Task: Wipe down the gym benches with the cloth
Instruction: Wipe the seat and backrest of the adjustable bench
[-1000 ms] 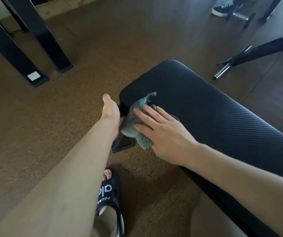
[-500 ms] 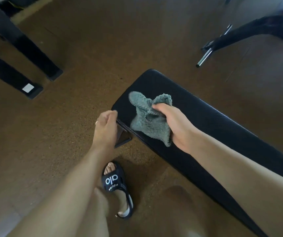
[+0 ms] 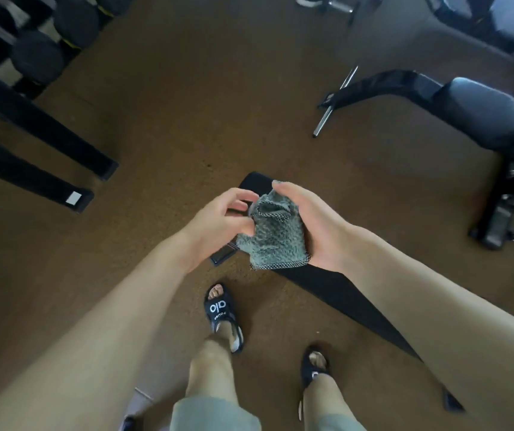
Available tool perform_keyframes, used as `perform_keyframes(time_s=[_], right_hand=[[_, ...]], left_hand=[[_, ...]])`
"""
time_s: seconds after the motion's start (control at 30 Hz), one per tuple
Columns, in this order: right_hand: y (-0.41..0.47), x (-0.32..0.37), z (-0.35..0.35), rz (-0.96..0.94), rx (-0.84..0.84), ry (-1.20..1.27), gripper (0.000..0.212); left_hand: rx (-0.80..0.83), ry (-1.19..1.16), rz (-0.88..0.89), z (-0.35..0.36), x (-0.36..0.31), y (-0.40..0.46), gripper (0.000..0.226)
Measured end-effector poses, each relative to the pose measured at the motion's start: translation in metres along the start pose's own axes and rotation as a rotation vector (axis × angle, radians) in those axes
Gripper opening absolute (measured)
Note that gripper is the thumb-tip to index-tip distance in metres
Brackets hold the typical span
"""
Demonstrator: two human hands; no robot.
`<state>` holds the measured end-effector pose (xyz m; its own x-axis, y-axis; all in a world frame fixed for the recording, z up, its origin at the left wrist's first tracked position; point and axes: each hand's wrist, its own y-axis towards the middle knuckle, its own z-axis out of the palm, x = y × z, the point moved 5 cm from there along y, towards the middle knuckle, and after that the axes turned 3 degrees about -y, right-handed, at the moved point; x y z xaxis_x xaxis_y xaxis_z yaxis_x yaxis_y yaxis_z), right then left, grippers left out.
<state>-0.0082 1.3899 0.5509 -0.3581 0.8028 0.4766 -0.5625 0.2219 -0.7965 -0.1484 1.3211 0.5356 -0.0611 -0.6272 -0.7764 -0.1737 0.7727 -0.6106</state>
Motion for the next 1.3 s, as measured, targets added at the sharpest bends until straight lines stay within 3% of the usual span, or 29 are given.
perform_keyframes(time_s=[0.17, 0.33, 0.43, 0.53, 0.6, 0.7, 0.83, 1.0, 1.17, 1.3], right_hand=[[-0.031, 0.027, 0.042, -0.007, 0.002, -0.014, 0.056], [-0.042, 0.029, 0.073, 0.043, -0.038, 0.035, 0.066], [-0.048, 0.035, 0.087, 0.024, -0.065, 0.025, 0.059], [-0.055, 0.051, 0.094, -0.005, -0.078, 0.065, 0.060], [-0.058, 0.061, 0.095, -0.008, -0.055, 0.092, 0.063], [-0.063, 0.072, 0.085, -0.016, -0.042, 0.111, 0.063], [-0.073, 0.083, 0.053, -0.050, -0.131, 0.144, 0.046], [-0.084, 0.102, -0.008, -0.107, -0.367, -0.054, 0.033], [-0.097, 0.126, -0.055, -0.147, -0.459, -0.189, 0.044], [-0.094, 0.146, -0.065, -0.122, -0.375, -0.270, 0.033]], left_hand=[[0.081, 0.222, 0.078, -0.032, -0.045, -0.027, 0.059], [0.153, 0.304, 0.086, -0.068, -0.069, -0.034, 0.007], [0.176, 0.266, 0.066, -0.083, -0.084, -0.040, 0.022], [0.280, 0.220, 0.004, -0.085, -0.098, -0.045, 0.012], [0.330, 0.274, -0.006, -0.082, -0.104, -0.044, 0.023], [0.234, 0.270, 0.018, -0.082, -0.122, -0.033, 0.013], [0.119, 0.232, -0.021, -0.078, -0.147, -0.007, 0.037], [-0.059, 0.228, -0.020, -0.075, -0.192, 0.014, 0.019], [-0.018, 0.222, -0.015, -0.070, -0.240, 0.034, 0.029], [0.081, 0.300, 0.070, -0.071, -0.273, 0.050, 0.030]])
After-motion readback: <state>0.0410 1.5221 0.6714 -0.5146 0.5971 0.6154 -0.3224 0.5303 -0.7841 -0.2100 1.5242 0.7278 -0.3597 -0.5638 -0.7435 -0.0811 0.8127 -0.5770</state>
